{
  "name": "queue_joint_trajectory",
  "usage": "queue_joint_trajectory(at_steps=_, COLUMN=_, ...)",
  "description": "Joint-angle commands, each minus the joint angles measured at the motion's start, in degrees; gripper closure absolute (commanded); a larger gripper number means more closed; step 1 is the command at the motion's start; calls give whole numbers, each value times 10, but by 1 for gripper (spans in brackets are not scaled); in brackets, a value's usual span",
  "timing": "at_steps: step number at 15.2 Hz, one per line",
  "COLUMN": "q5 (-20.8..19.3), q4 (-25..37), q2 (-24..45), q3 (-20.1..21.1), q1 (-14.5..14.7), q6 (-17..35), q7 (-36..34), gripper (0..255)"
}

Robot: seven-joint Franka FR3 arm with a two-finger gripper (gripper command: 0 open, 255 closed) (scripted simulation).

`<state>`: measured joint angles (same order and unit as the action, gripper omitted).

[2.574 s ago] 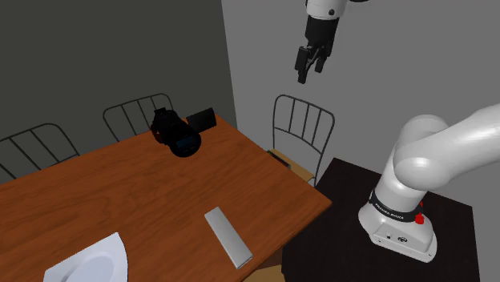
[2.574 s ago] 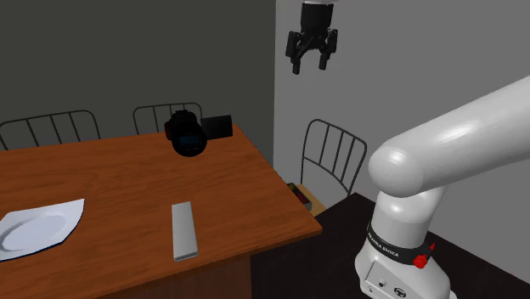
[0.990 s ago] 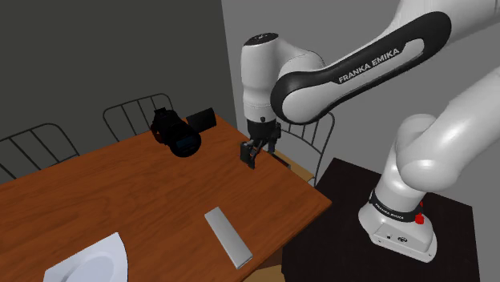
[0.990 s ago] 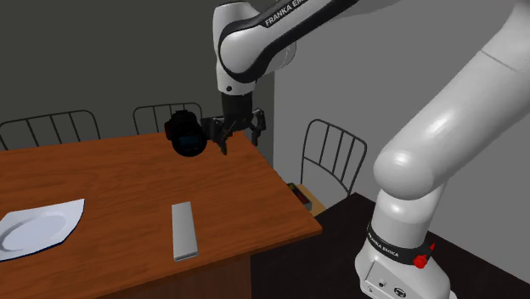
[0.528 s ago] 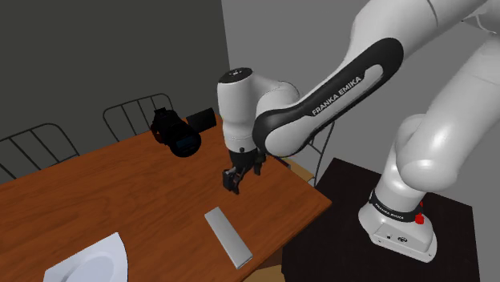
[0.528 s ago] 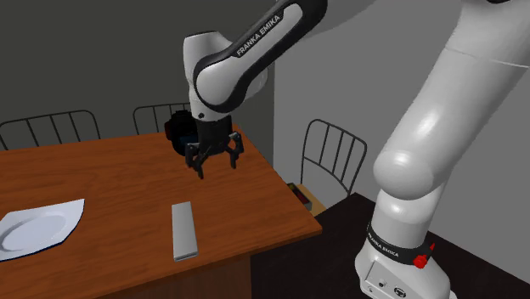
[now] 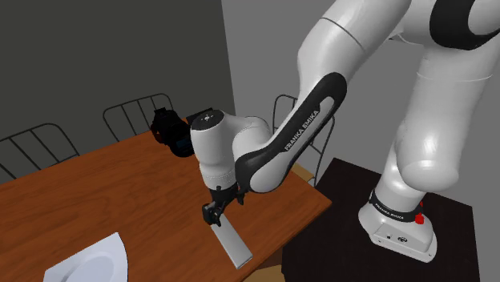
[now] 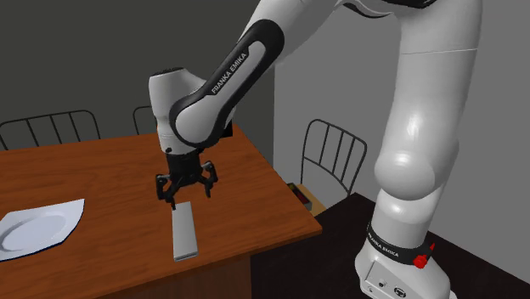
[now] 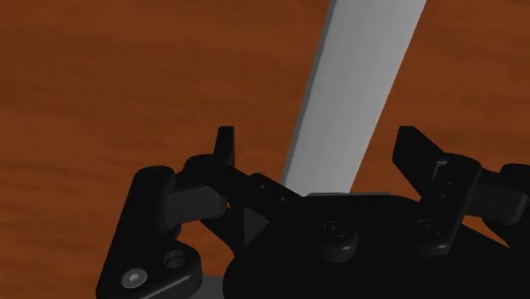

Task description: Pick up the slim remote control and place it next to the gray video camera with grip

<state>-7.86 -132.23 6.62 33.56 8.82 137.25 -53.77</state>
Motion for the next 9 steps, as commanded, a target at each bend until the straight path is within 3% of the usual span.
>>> queue_joint_trajectory(at_steps=1, q5=-38, q4=29, q2=52, q3=-1, q1=18, q6=10, q7=-43, gripper=0)
queue_joint_trajectory(at_steps=9, q5=-97, q4=39, q2=120, q3=-28, q1=44, q6=55, q7=-88, gripper=0)
